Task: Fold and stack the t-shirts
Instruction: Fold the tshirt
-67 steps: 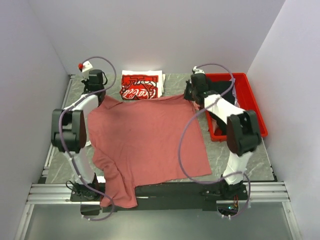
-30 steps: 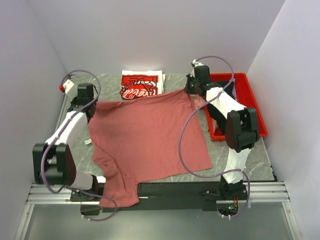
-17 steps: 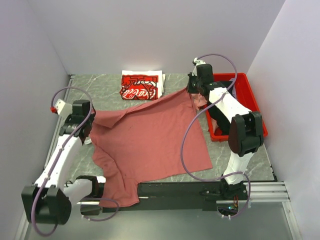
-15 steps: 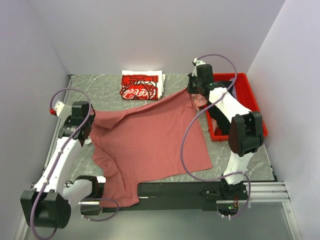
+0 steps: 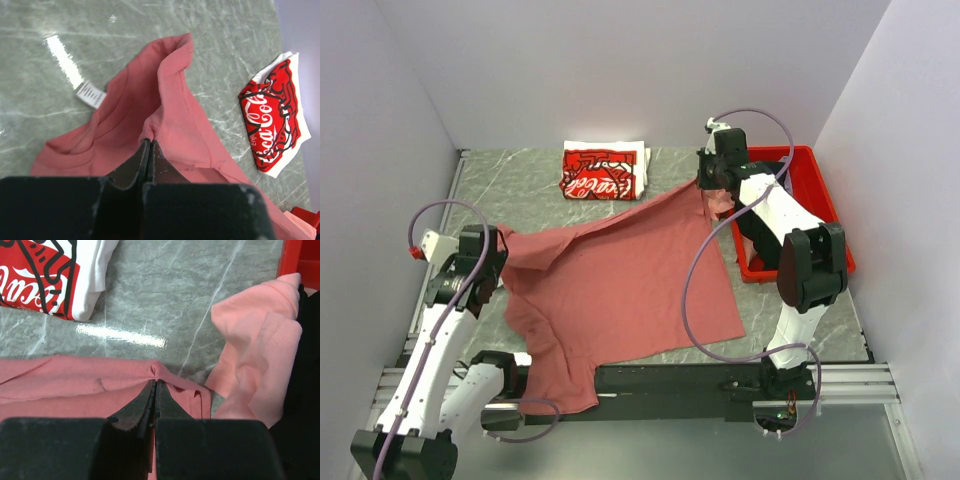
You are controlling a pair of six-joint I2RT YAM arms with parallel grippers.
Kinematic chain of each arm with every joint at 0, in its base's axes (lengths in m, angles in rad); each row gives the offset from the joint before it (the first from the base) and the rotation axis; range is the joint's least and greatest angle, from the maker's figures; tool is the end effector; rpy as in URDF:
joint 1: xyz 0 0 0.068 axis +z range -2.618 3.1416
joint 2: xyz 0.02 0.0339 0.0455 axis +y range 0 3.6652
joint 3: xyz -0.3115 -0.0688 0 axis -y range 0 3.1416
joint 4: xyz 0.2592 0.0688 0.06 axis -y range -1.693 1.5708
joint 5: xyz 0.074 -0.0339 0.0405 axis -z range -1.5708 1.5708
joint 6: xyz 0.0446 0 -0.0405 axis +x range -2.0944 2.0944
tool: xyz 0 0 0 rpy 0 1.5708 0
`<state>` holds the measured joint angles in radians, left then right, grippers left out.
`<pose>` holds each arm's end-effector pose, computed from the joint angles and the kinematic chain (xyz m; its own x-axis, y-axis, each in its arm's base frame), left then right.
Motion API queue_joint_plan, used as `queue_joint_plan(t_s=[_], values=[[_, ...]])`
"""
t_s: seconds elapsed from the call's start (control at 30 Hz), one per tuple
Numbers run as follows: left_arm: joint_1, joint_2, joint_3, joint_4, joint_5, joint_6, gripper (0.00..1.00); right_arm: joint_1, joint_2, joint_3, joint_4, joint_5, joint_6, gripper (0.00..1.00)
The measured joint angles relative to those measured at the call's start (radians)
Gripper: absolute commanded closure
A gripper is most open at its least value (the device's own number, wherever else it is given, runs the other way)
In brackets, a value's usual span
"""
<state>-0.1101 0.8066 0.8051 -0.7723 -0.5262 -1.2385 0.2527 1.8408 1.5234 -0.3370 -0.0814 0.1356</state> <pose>0.1458 0.0064 0.3193 0.0211 -0.8247 -0.5651 -0.7421 0.3658 -0.5616 0.4465 0.1190 0.3177 -0.6261 -0.0225 -0.7794 -0.2291 0.9608 0.1563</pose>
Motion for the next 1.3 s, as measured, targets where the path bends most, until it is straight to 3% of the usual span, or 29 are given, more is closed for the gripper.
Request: queue_joint_plan(t_s=[0.47,1.03,1.3], values=[[-0.008,-0.228,-0.076,-0.14,0.059,-0.087,0.99,-0.003,-0.012,0.006,-0.023,-0.045,-0.024,1.0],[-0.008,-0.309,-0.111,-0.19,0.138,-0.089,0.99,-0.003,-0.086,-0.095,-0.019,-0.038,-0.034,1.0],[-0.008,-0.313,-0.174,-0.183,0.164,-0.087,0.99,-0.004,-0.185,-0.292,0.017,0.019,-0.02,0.87]])
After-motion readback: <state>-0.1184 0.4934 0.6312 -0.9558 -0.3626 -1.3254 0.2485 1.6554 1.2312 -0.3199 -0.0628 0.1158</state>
